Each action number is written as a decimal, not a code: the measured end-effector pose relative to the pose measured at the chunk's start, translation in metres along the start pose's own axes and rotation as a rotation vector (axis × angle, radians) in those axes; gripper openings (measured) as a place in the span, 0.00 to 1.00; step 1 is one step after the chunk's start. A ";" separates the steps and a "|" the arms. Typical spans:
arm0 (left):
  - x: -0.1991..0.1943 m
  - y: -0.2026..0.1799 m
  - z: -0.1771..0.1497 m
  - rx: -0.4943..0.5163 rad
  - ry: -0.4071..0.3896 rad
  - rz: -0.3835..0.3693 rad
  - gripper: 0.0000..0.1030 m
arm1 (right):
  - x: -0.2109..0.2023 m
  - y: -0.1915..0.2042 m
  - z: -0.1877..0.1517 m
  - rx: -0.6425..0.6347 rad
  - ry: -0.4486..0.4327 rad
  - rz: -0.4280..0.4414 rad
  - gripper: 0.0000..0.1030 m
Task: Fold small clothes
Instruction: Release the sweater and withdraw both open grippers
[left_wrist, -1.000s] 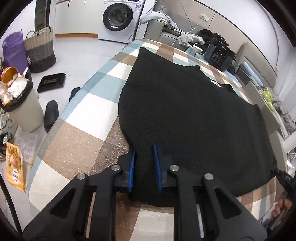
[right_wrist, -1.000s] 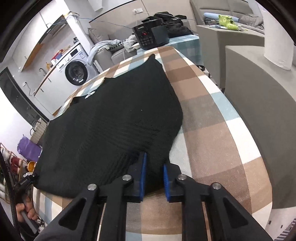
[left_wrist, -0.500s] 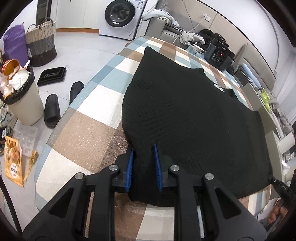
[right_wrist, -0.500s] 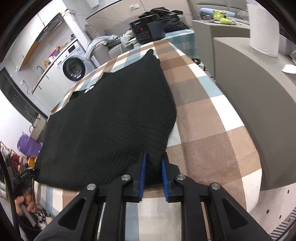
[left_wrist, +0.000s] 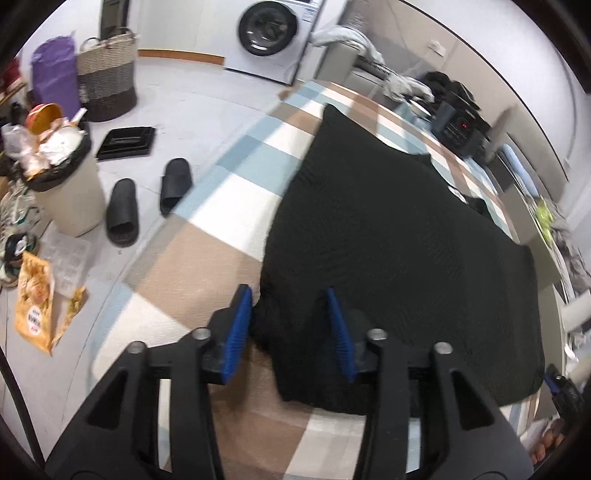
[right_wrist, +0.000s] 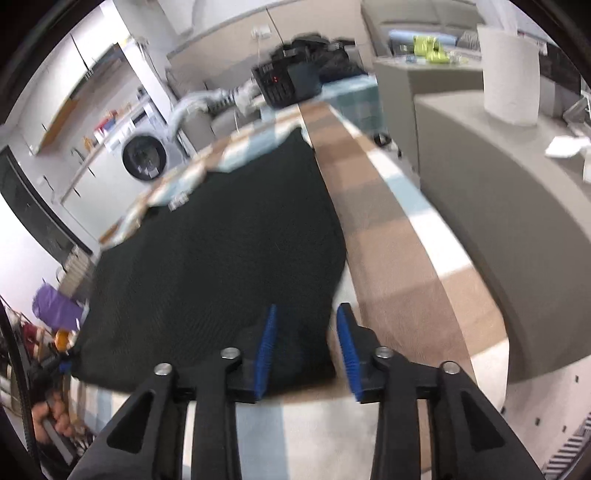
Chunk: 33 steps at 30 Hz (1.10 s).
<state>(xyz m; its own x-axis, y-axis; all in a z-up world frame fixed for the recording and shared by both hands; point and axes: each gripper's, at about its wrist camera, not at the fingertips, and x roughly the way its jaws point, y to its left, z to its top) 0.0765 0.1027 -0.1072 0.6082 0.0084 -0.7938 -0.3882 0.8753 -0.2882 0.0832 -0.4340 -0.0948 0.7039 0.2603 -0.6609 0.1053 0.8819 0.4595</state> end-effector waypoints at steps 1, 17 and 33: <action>-0.002 0.002 0.000 -0.010 -0.004 0.004 0.42 | -0.003 0.005 0.003 -0.001 -0.023 0.008 0.46; -0.033 0.028 -0.014 -0.012 -0.052 0.134 0.54 | 0.029 0.069 0.003 -0.115 0.010 0.144 0.70; -0.037 0.011 -0.062 -0.133 0.044 -0.121 0.54 | 0.040 0.093 -0.010 -0.151 0.065 0.232 0.70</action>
<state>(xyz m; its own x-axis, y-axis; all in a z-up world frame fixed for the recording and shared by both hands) 0.0068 0.0818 -0.1141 0.6265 -0.1169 -0.7706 -0.4041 0.7967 -0.4494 0.1138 -0.3380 -0.0845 0.6502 0.4820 -0.5873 -0.1624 0.8433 0.5123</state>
